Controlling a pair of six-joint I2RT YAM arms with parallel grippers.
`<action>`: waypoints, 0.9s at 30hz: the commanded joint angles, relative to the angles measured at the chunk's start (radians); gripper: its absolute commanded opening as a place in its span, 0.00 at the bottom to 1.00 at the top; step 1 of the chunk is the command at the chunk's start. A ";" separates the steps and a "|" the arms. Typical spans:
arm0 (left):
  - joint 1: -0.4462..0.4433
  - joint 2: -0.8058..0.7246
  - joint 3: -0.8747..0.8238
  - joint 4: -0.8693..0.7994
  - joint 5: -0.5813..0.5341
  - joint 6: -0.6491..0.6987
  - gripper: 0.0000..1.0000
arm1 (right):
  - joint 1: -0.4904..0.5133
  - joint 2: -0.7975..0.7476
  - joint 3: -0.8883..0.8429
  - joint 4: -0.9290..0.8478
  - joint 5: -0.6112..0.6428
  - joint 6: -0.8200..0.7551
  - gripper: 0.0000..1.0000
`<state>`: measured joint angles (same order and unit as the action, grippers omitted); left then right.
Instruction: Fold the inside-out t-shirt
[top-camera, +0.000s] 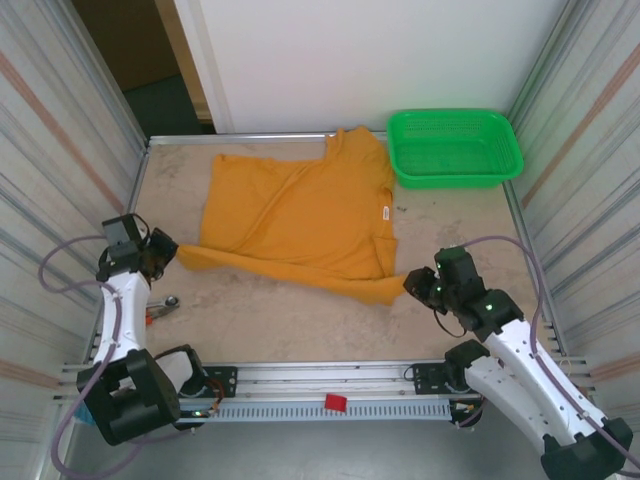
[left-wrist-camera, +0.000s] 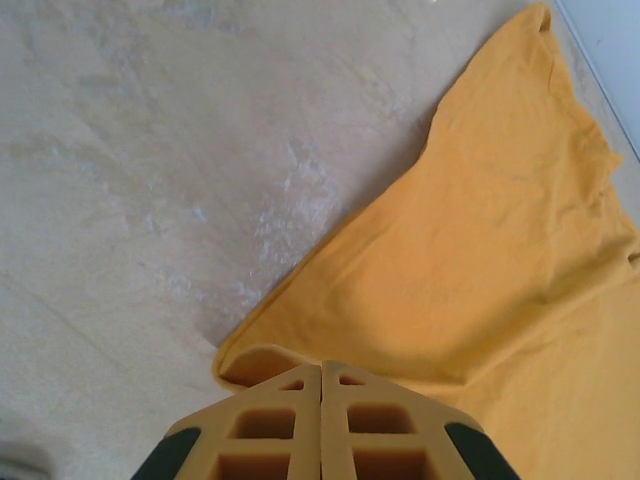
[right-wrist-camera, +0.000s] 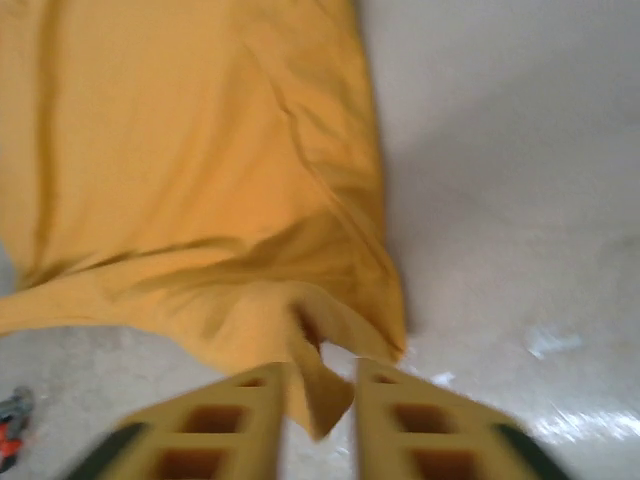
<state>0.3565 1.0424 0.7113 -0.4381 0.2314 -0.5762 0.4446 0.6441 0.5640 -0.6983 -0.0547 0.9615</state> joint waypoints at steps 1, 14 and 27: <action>0.005 -0.019 -0.052 0.007 0.044 -0.021 0.06 | -0.047 0.038 0.063 -0.040 0.097 -0.009 0.62; 0.004 -0.076 -0.111 0.027 0.111 -0.062 0.07 | -0.252 0.864 0.691 0.244 -0.082 -0.262 0.67; 0.002 -0.060 -0.175 0.089 0.127 -0.086 0.07 | -0.181 1.546 1.489 0.100 -0.142 -0.263 0.69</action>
<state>0.3565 0.9787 0.5545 -0.3824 0.3351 -0.6384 0.2035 2.1204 1.9232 -0.5117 -0.1806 0.7338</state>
